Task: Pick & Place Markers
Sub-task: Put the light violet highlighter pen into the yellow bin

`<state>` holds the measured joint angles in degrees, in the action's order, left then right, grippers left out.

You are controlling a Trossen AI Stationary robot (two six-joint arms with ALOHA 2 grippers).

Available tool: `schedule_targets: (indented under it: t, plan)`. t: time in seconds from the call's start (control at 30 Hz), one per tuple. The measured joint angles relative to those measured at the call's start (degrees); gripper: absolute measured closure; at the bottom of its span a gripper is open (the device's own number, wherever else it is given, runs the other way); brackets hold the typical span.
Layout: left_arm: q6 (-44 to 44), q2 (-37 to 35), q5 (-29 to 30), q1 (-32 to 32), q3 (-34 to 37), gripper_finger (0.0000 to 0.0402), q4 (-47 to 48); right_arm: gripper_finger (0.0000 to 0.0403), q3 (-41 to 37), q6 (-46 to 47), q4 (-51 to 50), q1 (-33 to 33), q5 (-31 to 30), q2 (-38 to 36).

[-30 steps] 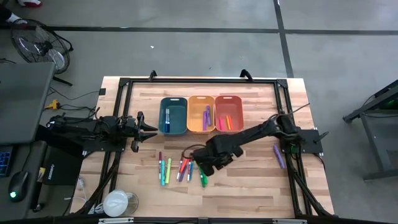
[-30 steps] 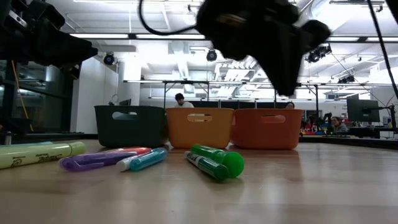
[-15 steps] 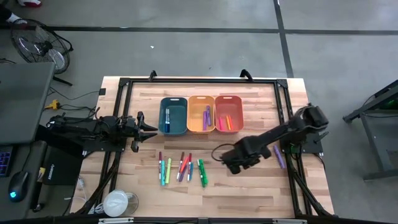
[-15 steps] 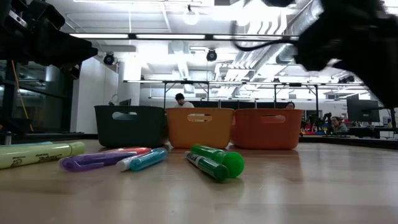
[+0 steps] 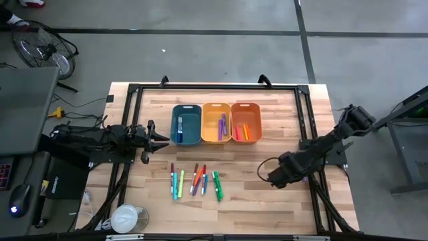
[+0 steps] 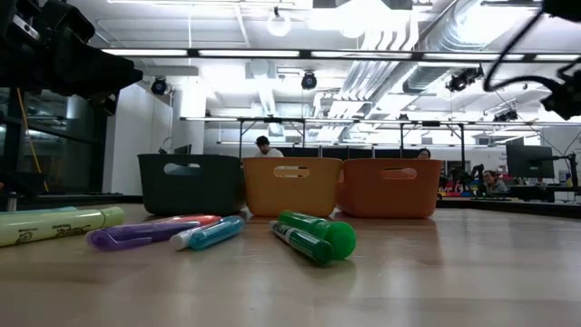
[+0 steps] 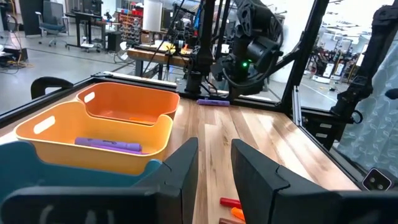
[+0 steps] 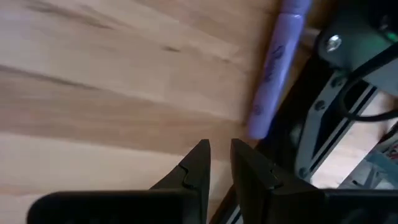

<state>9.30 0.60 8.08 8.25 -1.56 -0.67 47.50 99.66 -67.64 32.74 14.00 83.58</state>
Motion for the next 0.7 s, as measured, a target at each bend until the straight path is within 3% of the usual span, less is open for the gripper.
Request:
schedule_targets:
  t: [0.13,0.47,0.7]
  plan:
    - [0.00,0.01,0.00,0.00,0.02,0.0308,0.02,0.0322,-4.30,0.47,0.93,0.93,-0.15,-1.72]
    - [0.00,0.00,0.00,0.02,0.00,0.0308,0.02,0.0184,-10.99,0.88,4.54,1.06,1.43,-1.95]
    - [0.00,0.00,-0.02,0.00,0.01,0.0308,0.02,0.0163,-14.48,0.90,10.20,0.62,3.50,-1.99]
